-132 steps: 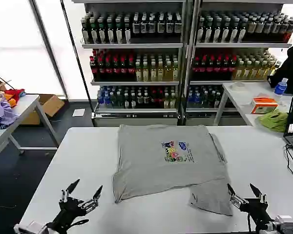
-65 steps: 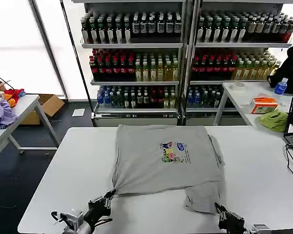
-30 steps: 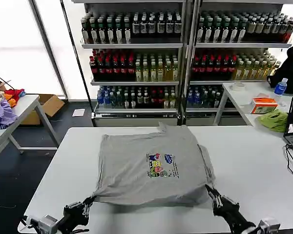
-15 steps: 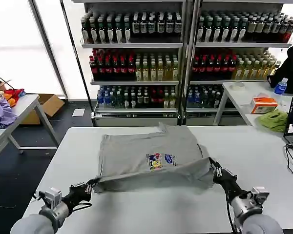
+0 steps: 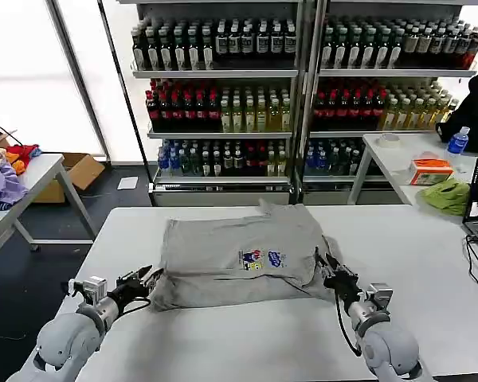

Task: Fold and organize the clothes.

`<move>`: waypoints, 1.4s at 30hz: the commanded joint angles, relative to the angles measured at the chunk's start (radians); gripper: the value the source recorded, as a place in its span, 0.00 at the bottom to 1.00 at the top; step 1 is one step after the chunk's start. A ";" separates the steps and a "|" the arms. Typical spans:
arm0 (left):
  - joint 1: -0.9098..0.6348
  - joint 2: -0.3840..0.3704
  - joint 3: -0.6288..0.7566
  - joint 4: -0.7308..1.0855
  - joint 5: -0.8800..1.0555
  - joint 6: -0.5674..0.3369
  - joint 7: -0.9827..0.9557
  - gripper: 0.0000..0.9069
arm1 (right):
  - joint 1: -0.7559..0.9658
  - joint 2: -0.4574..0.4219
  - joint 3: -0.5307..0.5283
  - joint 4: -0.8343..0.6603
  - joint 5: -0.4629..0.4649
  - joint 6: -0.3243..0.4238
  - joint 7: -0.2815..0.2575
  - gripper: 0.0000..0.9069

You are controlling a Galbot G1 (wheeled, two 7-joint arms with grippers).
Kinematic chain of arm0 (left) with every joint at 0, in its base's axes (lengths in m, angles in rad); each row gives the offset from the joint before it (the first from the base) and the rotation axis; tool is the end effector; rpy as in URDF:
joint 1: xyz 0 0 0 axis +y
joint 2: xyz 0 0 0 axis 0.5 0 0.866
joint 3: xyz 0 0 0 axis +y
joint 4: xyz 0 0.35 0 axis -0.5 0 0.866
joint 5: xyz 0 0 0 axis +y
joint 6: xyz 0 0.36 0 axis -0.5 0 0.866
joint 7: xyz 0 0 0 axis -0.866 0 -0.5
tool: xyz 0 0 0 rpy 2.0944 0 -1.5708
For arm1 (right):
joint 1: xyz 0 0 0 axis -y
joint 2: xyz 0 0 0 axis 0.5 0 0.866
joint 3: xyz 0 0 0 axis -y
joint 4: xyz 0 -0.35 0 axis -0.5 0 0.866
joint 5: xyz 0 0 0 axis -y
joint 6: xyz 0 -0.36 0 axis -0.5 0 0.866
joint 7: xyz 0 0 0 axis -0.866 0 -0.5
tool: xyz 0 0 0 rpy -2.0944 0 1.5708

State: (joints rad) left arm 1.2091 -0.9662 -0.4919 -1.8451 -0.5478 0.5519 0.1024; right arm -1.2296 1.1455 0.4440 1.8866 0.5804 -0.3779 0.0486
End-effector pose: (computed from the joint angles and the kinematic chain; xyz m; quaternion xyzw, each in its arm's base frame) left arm 0.3073 0.1345 -0.2670 -0.1302 -0.9594 -0.0298 0.2484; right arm 0.2941 -0.0735 -0.2863 0.0939 -0.9804 -0.0677 0.1595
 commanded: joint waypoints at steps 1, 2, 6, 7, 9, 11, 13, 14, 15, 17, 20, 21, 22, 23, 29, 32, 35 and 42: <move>0.171 -0.020 -0.058 -0.129 0.088 -0.009 -0.036 1.00 | -0.086 -0.009 0.052 0.117 -0.010 -0.046 0.016 1.00; 0.204 -0.028 -0.059 -0.159 0.094 -0.008 -0.038 1.00 | -0.118 -0.011 0.061 0.132 -0.016 -0.056 0.026 1.00; 0.290 -0.062 -0.041 -0.199 0.127 -0.005 -0.044 1.00 | -0.196 0.000 0.071 0.167 -0.111 -0.111 0.095 1.00; 0.296 -0.070 -0.035 -0.200 0.134 -0.005 -0.046 1.00 | -0.212 0.003 0.070 0.174 -0.118 -0.125 0.106 1.00; 0.304 -0.079 -0.024 -0.193 0.145 -0.004 -0.046 1.00 | -0.230 0.010 0.062 0.176 -0.149 -0.157 0.123 1.00; 0.307 -0.088 -0.018 -0.185 0.147 -0.004 -0.046 1.00 | -0.241 0.011 0.053 0.170 -0.162 -0.155 0.122 1.00; 0.306 -0.093 -0.012 -0.179 0.147 -0.004 -0.047 1.00 | -0.244 0.016 0.046 0.157 -0.162 -0.156 0.126 0.90; 0.304 -0.096 -0.010 -0.174 0.146 -0.004 -0.046 1.00 | -0.240 0.018 0.043 0.151 -0.159 -0.154 0.128 0.28; 0.301 -0.097 -0.007 -0.170 0.140 -0.004 -0.043 0.48 | -0.231 0.021 0.039 0.143 -0.152 -0.153 0.130 0.00; 0.283 -0.106 0.001 -0.150 0.133 -0.001 -0.045 0.04 | -0.214 0.024 0.030 0.124 -0.149 -0.150 0.131 0.00; 0.258 -0.117 0.009 -0.127 0.123 -0.002 -0.050 0.01 | -0.191 0.029 0.016 0.105 -0.141 -0.142 0.137 0.00; 0.254 -0.122 0.011 -0.122 0.110 -0.001 -0.052 0.01 | -0.186 0.027 0.010 0.103 -0.133 -0.142 0.143 0.00; 0.254 -0.124 0.011 -0.119 0.104 -0.001 -0.052 0.01 | -0.183 0.027 0.009 0.100 -0.128 -0.141 0.142 0.00; 0.253 -0.126 0.012 -0.117 0.102 -0.001 -0.052 0.01 | -0.181 0.027 0.009 0.097 -0.121 -0.140 0.143 0.00; 0.253 -0.140 0.006 -0.109 0.090 -0.009 -0.052 0.01 | -0.166 0.030 0.004 0.066 -0.104 -0.132 0.142 0.00; 0.261 -0.141 0.004 -0.115 0.085 -0.023 -0.052 0.01 | -0.162 0.028 0.003 0.054 -0.096 -0.127 0.139 0.00; 0.268 -0.143 0.003 -0.123 0.082 -0.028 -0.053 0.01 | -0.161 0.026 0.005 0.048 -0.094 -0.119 0.133 0.00; 0.275 -0.132 -0.015 -0.126 0.076 -0.036 -0.051 0.01 | -0.173 0.005 0.028 0.062 -0.046 -0.115 0.114 0.00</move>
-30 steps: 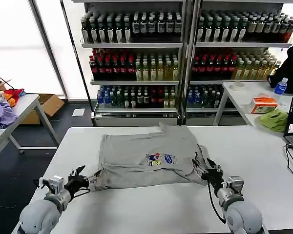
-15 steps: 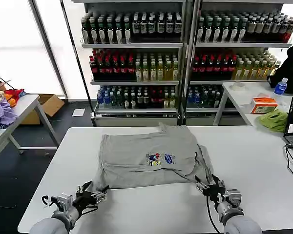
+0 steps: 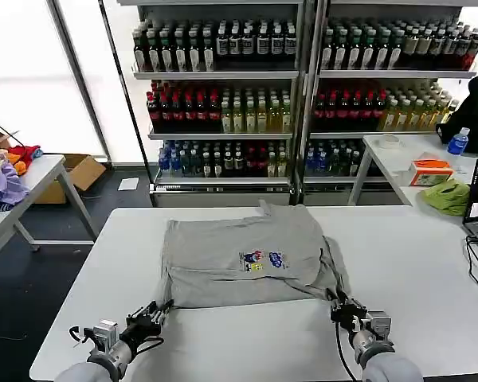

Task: Fold and organize the clothes.

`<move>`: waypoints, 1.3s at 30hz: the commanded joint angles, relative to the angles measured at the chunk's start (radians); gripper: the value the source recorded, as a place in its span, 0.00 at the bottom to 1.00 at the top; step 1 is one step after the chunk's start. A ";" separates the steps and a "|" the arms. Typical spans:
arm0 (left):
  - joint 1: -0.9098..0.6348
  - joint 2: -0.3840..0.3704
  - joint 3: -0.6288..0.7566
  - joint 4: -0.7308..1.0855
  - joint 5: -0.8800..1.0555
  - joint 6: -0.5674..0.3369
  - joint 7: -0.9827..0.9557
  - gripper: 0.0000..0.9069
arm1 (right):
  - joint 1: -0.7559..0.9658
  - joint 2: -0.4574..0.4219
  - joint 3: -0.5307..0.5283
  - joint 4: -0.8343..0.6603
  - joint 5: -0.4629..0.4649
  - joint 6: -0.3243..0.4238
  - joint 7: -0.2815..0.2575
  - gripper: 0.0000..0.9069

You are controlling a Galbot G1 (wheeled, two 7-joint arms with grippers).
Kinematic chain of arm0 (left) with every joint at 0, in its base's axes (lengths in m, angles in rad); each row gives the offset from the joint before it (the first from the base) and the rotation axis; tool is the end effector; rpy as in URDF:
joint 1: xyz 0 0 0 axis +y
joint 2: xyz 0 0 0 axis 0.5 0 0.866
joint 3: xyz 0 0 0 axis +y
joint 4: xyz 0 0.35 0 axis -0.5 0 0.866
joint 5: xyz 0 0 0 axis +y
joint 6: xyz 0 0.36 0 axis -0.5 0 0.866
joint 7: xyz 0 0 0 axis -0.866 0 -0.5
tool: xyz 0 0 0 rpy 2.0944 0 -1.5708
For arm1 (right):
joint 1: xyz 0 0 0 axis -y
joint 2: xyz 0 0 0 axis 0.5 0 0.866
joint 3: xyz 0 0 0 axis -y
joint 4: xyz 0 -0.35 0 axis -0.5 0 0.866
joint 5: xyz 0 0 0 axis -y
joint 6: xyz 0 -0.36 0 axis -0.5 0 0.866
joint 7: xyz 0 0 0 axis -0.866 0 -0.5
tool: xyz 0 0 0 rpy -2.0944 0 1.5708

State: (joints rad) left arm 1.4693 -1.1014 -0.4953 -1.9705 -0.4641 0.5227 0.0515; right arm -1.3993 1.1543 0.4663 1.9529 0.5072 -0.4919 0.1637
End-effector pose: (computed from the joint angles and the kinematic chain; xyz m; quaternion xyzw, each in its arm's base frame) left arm 0.2240 0.0866 -0.3104 -0.1260 -0.9476 0.0027 0.2937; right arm 0.2423 -0.0698 -0.3075 0.0342 -0.9647 -0.0209 0.2604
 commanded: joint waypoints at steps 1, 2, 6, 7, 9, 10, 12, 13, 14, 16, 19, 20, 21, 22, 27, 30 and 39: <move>0.022 0.008 -0.015 -0.006 -0.011 -0.007 0.002 0.01 | -0.011 -0.008 0.011 0.006 0.034 -0.003 -0.008 0.00; 0.028 0.012 -0.020 -0.013 -0.014 -0.007 0.003 0.01 | -0.014 -0.013 0.013 0.012 0.035 -0.003 -0.010 0.00; 0.081 0.033 -0.048 -0.066 -0.015 -0.007 0.008 0.01 | -0.083 -0.048 0.041 0.088 0.059 -0.018 -0.027 0.00; 0.100 0.036 -0.055 -0.085 -0.015 -0.006 0.008 0.01 | -0.105 -0.053 0.050 0.109 0.060 -0.021 -0.026 0.00; 0.139 0.041 -0.078 -0.125 -0.010 0.000 0.005 0.01 | -0.158 -0.066 0.068 0.147 0.071 -0.024 -0.027 0.00; 0.175 0.041 -0.087 -0.153 -0.005 0.012 0.001 0.01 | -0.186 -0.070 0.079 0.171 0.073 -0.028 -0.027 0.00; 0.232 0.034 -0.107 -0.200 0.008 0.035 -0.004 0.01 | -0.244 -0.073 0.103 0.227 0.073 -0.041 -0.029 0.00; 0.269 0.031 -0.122 -0.222 0.022 0.042 0.000 0.01 | -0.273 -0.073 0.109 0.245 0.072 -0.052 -0.026 0.00; 0.303 0.025 -0.134 -0.245 0.026 0.051 0.000 0.00 | -0.319 -0.070 0.120 0.285 0.068 -0.068 -0.022 0.00; 0.361 0.013 -0.163 -0.288 0.027 0.054 -0.002 0.00 | -0.407 -0.071 0.130 0.327 0.048 -0.079 -0.018 0.00; 0.468 0.001 -0.206 -0.361 0.067 0.055 -0.001 0.01 | -0.486 -0.062 0.158 0.369 0.027 -0.086 -0.009 0.00; 0.515 0.002 -0.223 -0.377 0.081 0.056 0.005 0.01 | -0.507 -0.061 0.165 0.381 0.023 -0.086 -0.009 0.00; 0.544 0.003 -0.238 -0.391 0.086 0.057 0.007 0.01 | -0.525 -0.062 0.178 0.391 0.021 -0.086 -0.013 0.00; 0.562 0.006 -0.260 -0.399 0.092 0.057 0.008 0.03 | -0.537 -0.062 0.189 0.408 0.024 -0.087 -0.019 0.79; 0.581 0.014 -0.308 -0.381 0.129 0.057 0.030 1.00 | -0.549 -0.057 0.183 0.433 -0.029 -0.087 -0.061 1.00; 0.560 0.019 -0.341 -0.386 0.120 0.057 0.030 1.00 | -0.477 -0.042 0.187 0.408 -0.009 -0.086 -0.049 1.00; 0.445 0.098 -0.493 -0.363 0.021 0.057 0.048 1.00 | -0.206 -0.139 0.389 0.332 0.283 -0.082 -0.092 1.00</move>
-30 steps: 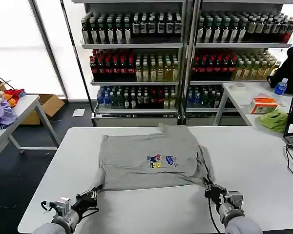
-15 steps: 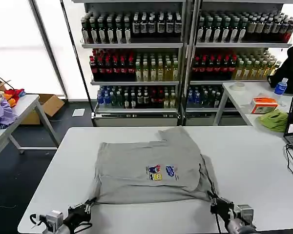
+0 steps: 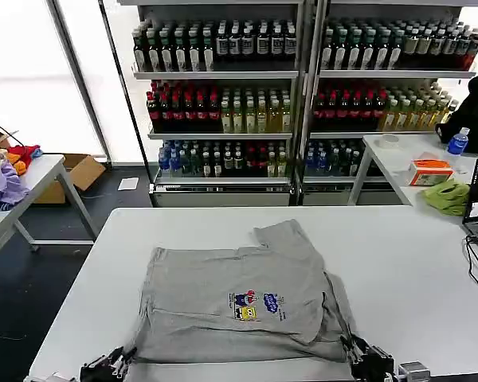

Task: Fold and organize the clothes.

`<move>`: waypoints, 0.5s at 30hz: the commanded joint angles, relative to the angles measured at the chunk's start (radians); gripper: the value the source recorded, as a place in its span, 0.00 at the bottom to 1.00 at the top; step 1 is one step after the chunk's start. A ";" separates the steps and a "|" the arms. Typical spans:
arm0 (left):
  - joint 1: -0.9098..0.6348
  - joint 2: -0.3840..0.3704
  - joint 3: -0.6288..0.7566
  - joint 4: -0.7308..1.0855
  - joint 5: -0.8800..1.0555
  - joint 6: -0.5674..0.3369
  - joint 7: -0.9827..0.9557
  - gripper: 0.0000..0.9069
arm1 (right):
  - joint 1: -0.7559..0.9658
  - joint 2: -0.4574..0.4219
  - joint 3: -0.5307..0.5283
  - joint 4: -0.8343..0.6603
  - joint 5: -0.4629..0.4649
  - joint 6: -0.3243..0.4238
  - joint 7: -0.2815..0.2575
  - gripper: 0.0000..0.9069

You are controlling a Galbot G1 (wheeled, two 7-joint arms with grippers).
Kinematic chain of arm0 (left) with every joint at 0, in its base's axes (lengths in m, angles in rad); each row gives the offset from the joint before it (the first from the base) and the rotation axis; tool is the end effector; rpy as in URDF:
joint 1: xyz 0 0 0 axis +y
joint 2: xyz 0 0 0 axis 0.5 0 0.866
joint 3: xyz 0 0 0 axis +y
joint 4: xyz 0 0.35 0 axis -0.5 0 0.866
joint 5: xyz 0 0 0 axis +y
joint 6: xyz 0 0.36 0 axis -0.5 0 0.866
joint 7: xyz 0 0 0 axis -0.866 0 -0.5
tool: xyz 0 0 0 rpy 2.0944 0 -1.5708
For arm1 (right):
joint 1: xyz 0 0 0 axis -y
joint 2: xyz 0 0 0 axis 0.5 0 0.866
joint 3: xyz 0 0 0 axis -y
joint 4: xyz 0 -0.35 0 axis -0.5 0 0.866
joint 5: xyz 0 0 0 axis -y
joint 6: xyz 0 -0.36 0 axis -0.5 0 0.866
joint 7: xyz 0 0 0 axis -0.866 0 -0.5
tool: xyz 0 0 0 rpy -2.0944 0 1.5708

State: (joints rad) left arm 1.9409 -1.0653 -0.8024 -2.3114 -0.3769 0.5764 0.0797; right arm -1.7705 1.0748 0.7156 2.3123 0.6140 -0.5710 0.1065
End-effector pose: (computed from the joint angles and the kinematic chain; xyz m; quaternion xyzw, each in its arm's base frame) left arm 0.1146 0.1158 -0.2356 -0.0900 -0.9326 -0.0891 0.3381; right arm 0.1491 -0.0954 -0.2249 0.0613 -0.9583 -0.0138 0.2787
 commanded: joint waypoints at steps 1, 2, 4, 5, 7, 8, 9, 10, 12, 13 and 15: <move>-0.071 0.090 -0.185 0.002 -0.083 0.002 0.027 1.00 | 0.210 -0.072 0.129 -0.052 0.175 -0.002 -0.047 1.00; -0.102 0.103 -0.182 0.025 -0.117 0.002 0.030 1.00 | 0.273 -0.090 0.108 -0.088 0.176 -0.003 -0.065 1.00; -0.207 0.157 -0.144 0.067 -0.220 0.003 0.051 1.00 | 0.409 -0.121 0.044 -0.169 0.195 -0.007 -0.099 1.00; -0.258 0.187 -0.115 0.102 -0.251 0.003 0.061 1.00 | 0.494 -0.137 0.009 -0.222 0.189 -0.008 -0.124 1.00; -0.341 0.233 -0.051 0.169 -0.257 0.002 0.096 1.00 | 0.618 -0.155 -0.074 -0.320 0.176 -0.008 -0.163 1.00; -0.373 0.245 -0.027 0.202 -0.277 0.002 0.111 1.00 | 0.671 -0.156 -0.120 -0.366 0.160 -0.008 -0.174 1.00; -0.417 0.281 0.010 0.258 -0.309 0.001 0.137 1.00 | 0.783 -0.149 -0.188 -0.452 0.133 -0.008 -0.189 1.00; -0.448 0.292 0.026 0.284 -0.314 0.000 0.153 1.00 | 0.810 -0.146 -0.209 -0.473 0.117 -0.008 -0.194 1.00; -0.563 0.331 0.124 0.382 -0.319 -0.001 0.193 1.00 | 0.941 -0.115 -0.316 -0.608 0.065 -0.007 -0.209 1.00; -0.608 0.335 0.142 0.399 -0.315 -0.004 0.215 1.00 | 0.970 -0.100 -0.336 -0.638 0.057 -0.007 -0.219 1.00; -0.735 0.334 0.247 0.480 -0.298 -0.016 0.220 1.00 | 1.024 -0.059 -0.388 -0.735 0.025 -0.007 -0.232 1.00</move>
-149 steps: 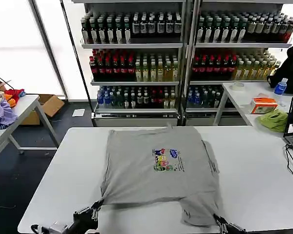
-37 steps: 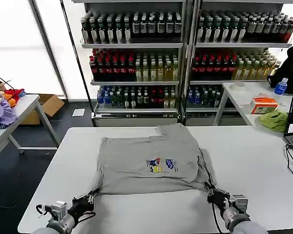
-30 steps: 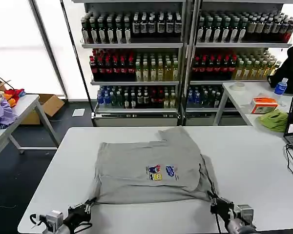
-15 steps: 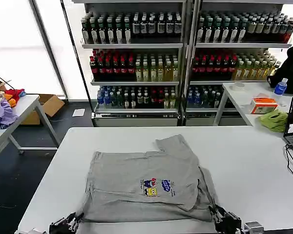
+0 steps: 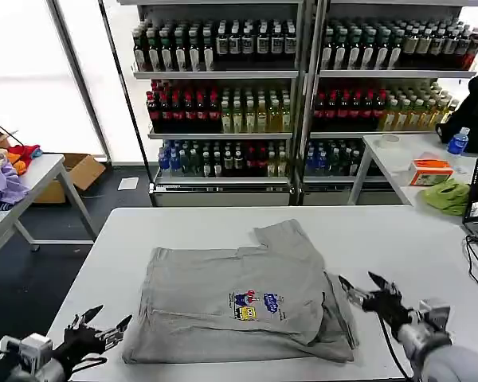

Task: Fold and organize the clothes.

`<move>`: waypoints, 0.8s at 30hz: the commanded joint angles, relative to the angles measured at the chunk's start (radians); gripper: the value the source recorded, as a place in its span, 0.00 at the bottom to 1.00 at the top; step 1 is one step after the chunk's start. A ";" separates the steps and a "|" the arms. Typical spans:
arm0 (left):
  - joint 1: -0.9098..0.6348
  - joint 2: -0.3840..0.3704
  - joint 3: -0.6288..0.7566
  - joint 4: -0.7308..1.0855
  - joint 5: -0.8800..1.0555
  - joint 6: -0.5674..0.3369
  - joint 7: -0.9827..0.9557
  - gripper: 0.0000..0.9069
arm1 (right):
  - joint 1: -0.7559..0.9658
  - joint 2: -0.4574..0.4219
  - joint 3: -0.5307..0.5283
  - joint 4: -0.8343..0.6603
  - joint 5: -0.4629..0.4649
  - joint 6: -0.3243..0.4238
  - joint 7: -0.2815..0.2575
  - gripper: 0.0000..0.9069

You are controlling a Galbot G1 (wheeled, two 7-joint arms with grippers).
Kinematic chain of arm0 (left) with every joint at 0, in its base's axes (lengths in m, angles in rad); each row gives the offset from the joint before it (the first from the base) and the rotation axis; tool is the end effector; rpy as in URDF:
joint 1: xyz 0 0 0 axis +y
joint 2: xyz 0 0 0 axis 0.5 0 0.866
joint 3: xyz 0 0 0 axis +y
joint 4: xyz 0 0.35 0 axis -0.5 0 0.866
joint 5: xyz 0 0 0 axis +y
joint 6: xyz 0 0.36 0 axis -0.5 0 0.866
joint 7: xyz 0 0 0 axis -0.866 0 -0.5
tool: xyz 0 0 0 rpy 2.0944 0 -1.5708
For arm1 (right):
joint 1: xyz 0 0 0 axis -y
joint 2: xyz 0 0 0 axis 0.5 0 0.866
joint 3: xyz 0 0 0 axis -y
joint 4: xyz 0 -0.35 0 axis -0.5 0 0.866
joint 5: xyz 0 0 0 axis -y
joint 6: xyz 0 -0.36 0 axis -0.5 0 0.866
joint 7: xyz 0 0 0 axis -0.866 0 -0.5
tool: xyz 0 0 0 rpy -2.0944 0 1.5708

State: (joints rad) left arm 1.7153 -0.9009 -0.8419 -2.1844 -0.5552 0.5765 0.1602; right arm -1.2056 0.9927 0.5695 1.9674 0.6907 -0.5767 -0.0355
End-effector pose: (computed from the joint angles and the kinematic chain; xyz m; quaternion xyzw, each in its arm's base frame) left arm 0.1856 0.1608 -0.2161 -0.1286 -0.9469 -0.0769 0.2844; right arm 0.3010 -0.1280 -0.2185 0.1243 -0.9732 -0.0324 0.1907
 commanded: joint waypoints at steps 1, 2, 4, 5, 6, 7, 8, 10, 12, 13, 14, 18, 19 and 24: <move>-0.542 0.168 0.311 0.382 -0.122 -0.016 0.146 1.00 | 0.472 0.043 -0.250 -0.419 -0.067 -0.002 -0.103 1.00; -0.569 0.166 0.336 0.411 -0.121 -0.016 0.145 1.00 | 0.477 0.052 -0.258 -0.439 -0.075 -0.002 -0.112 1.00; -0.632 0.159 0.404 0.472 -0.119 -0.022 0.150 1.00 | 0.500 0.082 -0.268 -0.494 -0.112 -0.001 -0.144 1.00; -0.665 0.156 0.423 0.503 -0.117 -0.020 0.149 1.00 | 0.513 0.096 -0.271 -0.524 -0.123 -0.001 -0.153 1.00; -0.715 0.148 0.467 0.539 -0.109 -0.020 0.148 1.00 | 0.532 0.115 -0.276 -0.569 -0.131 0.000 -0.161 1.00; -0.753 0.143 0.494 0.560 -0.106 -0.023 0.151 1.00 | 0.552 0.129 -0.278 -0.608 -0.142 0.000 -0.167 1.00; -0.774 0.136 0.515 0.587 -0.102 -0.024 0.149 1.00 | 0.560 0.136 -0.280 -0.625 -0.157 0.001 -0.170 1.00; -0.831 0.122 0.557 0.631 -0.094 -0.035 0.151 1.00 | 0.587 0.160 -0.285 -0.670 -0.174 0.007 -0.176 1.00; -0.891 0.102 0.614 0.679 -0.086 -0.041 0.151 1.00 | 0.613 0.174 -0.297 -0.713 -0.185 0.012 -0.180 1.00; -0.924 0.095 0.636 0.704 -0.082 -0.044 0.152 1.00 | 0.623 0.184 -0.302 -0.735 -0.191 0.016 -0.180 1.00; -0.951 0.088 0.654 0.725 -0.076 -0.048 0.155 1.00 | 0.637 0.197 -0.304 -0.755 -0.199 0.021 -0.181 1.00; -1.018 0.062 0.708 0.811 -0.045 -0.074 0.162 1.00 | 0.683 0.247 -0.314 -0.840 -0.207 0.023 -0.182 1.00; -1.027 0.055 0.713 0.829 -0.046 -0.074 0.164 1.00 | 0.689 0.258 -0.318 -0.858 -0.212 0.022 -0.182 1.00; -1.035 0.033 0.718 0.892 -0.038 -0.084 0.166 1.00 | 0.696 0.301 -0.322 -0.904 -0.235 0.025 -0.179 1.00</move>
State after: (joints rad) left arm 0.8962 -0.8368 -0.2756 -1.5386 -0.6088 0.5153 0.3070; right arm -0.6132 1.2144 0.2862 1.2399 0.4996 -0.5563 -0.1934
